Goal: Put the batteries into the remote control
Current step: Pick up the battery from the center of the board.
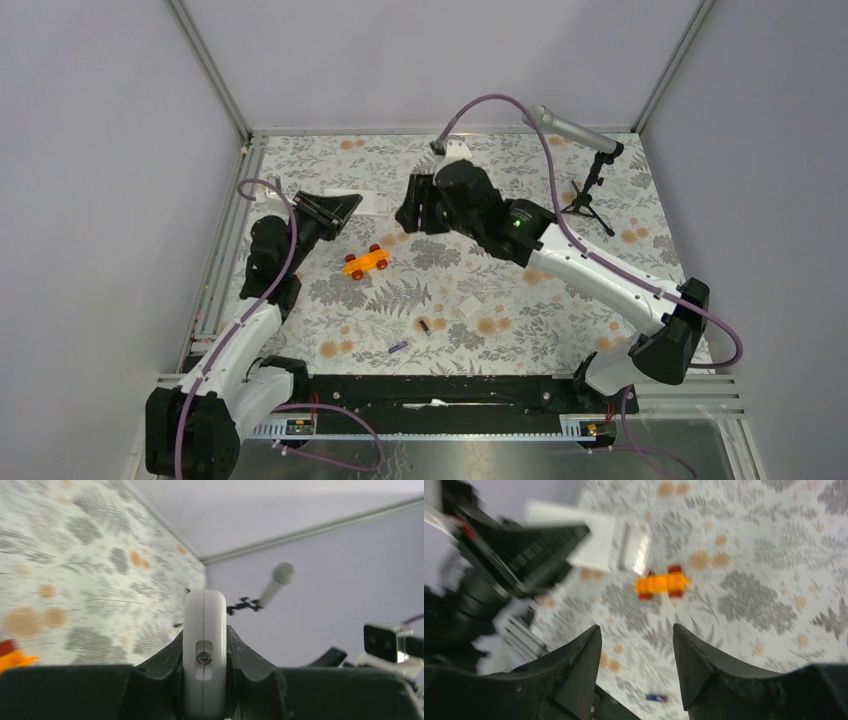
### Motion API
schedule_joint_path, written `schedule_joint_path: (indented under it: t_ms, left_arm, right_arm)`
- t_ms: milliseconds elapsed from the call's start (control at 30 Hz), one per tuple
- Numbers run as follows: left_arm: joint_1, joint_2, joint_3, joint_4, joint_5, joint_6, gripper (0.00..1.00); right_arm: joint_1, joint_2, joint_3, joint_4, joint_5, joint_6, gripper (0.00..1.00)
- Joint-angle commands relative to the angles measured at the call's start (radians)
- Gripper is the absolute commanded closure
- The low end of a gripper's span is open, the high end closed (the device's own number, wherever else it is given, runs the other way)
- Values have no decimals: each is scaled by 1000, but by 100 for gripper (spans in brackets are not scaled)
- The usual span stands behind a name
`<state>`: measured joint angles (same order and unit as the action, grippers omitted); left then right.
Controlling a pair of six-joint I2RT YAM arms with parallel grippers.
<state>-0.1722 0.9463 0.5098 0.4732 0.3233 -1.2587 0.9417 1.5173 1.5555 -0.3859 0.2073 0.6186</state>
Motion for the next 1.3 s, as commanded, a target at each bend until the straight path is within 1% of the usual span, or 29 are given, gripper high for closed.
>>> schedule_joint_path:
  t_ms: [0,67,167,200,267,333,467,600,667,767,967,1133,1267]
  left_arm:
    - [25,-82,128,-351,-145,300,100]
    - [32,-108,160,-462,-208,375,100]
    - [37,-145,201,-602,-308,433,100]
    - [38,-158,212,-634,-332,448,100]
    - [40,-179,230,-685,-369,474,100]
    - [42,-202,241,-722,-389,490,100]
    - [47,-249,249,-789,-417,530,100]
    - [59,-270,276,-884,-436,562,100]
    - [67,-274,283,-919,-441,567,100]
    - [83,-271,292,-952,-443,564,100]
    - [138,-243,333,-1015,-452,561,100]
    - [170,-239,349,-1047,-493,570,100]
    - [171,-235,346,-1047,-498,571,100]
  right_arm:
    - [-7,-76,-171,8,-157,-156,37]
    - [-7,-77,-230,8,-238,-206,37]
    - [10,-9,-221,-86,-302,-166,41]
    - [35,6,-233,-89,-303,-168,42]
    - [95,24,-286,-39,-294,-188,44]
    - [141,49,-330,-17,-323,-234,45]
    - [233,66,-422,6,-381,-427,38]
    - [310,86,-439,-7,-444,-600,32]
    - [353,119,-432,-11,-410,-682,32]
    - [393,171,-414,-6,-336,-737,31]
    - [425,263,-380,37,-261,-806,31]
    - [425,297,-341,66,-170,-832,31]
    - [425,324,-318,61,-199,-852,31]
